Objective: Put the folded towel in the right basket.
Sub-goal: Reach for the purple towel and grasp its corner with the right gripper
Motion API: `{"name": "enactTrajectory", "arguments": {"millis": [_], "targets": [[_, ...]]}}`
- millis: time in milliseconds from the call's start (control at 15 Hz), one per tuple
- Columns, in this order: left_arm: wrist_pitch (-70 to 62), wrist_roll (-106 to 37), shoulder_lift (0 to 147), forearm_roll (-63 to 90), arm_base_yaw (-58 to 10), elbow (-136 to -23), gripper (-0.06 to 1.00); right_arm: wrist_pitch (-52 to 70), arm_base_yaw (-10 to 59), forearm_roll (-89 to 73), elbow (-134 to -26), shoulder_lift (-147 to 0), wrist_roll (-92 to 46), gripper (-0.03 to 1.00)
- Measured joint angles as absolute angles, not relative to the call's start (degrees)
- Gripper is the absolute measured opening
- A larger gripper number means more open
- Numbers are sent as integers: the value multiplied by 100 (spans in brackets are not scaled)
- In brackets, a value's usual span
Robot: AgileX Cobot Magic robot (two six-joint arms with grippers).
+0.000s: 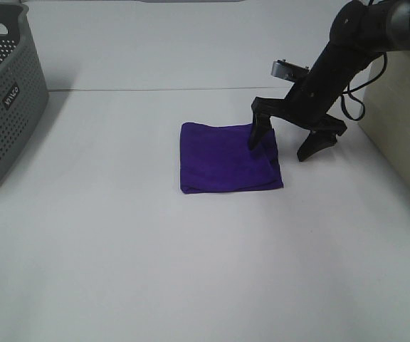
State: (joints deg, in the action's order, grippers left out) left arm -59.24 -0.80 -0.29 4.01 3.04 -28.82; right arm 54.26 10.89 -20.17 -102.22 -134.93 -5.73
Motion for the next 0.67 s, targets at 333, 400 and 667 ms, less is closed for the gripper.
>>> {"name": "enactTrajectory", "arguments": {"millis": [333,400,667], "targets": [[-5924,-80,-29,401,304,-2882,99,5300,1089,-2040,-10273,-13602,-567,98],[-5924,-80,-29,401,304,-2882,99,5317,1100,-2063,-10290,-13625,-567,98],[-5924,-80,-29,401,304,-2882,99,5122,1558,-2292,-10393,-13803,-516,94]]}}
